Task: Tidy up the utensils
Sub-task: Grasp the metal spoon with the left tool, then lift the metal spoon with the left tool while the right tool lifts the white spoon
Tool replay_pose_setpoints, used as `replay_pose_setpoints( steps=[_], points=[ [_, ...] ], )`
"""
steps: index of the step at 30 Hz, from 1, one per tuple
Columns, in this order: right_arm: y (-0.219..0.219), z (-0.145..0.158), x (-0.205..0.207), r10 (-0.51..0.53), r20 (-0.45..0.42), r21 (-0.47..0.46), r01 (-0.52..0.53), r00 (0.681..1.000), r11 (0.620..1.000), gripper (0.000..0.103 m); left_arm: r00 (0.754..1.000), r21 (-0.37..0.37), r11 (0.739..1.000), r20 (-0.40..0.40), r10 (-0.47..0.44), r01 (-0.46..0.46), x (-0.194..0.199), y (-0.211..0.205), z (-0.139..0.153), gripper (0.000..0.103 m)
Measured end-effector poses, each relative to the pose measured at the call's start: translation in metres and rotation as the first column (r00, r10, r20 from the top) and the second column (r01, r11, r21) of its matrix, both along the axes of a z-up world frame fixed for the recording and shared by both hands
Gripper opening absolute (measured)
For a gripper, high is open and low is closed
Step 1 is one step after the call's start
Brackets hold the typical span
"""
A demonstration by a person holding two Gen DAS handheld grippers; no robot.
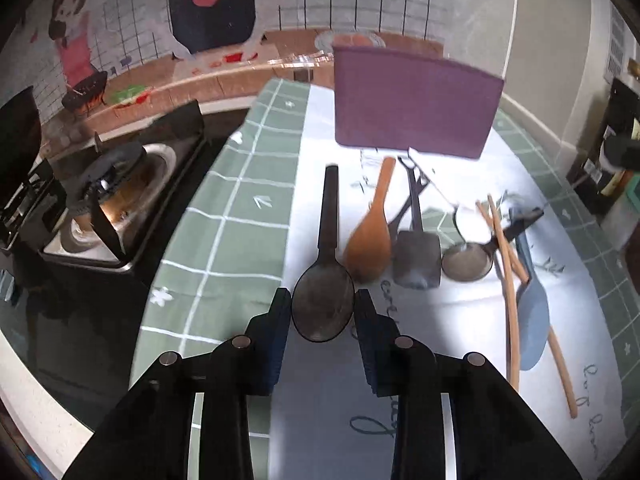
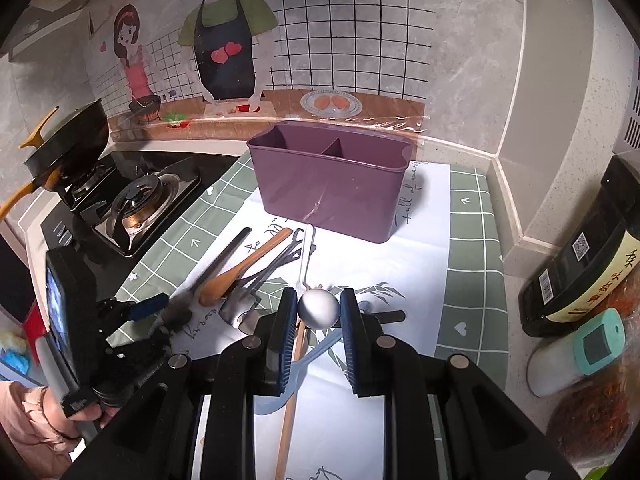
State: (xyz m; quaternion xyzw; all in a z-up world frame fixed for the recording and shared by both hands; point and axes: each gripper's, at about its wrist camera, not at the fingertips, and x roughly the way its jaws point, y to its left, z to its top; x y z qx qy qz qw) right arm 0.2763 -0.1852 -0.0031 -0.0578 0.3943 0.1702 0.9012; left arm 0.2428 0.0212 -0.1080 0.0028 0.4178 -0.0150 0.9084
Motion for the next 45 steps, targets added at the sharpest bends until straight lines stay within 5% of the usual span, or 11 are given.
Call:
replay_pose_setpoints(
  steps=[15, 36, 45],
  points=[
    [-0.005, 0.020, -0.008, 0.021, 0.008, 0.023, -0.021, 1.000, 1.000, 0.020, 0.974, 0.131, 0.986, 0.186, -0.129, 0.106, -0.028, -0.031, 0.094, 0.032],
    [-0.016, 0.053, -0.024, 0.014, 0.042, 0.084, -0.017, 0.999, 0.996, 0.020, 0.943, 0.052, 0.979, 0.262, -0.205, 0.198, -0.034, -0.024, 0.150, 0.024],
    [-0.008, 0.090, -0.015, 0.025, 0.107, 0.064, -0.032, 0.994, 0.997, 0.020, 0.911, 0.033, 0.969, 0.333, -0.243, 0.246, -0.014, -0.033, 0.210, 0.018]
  ],
)
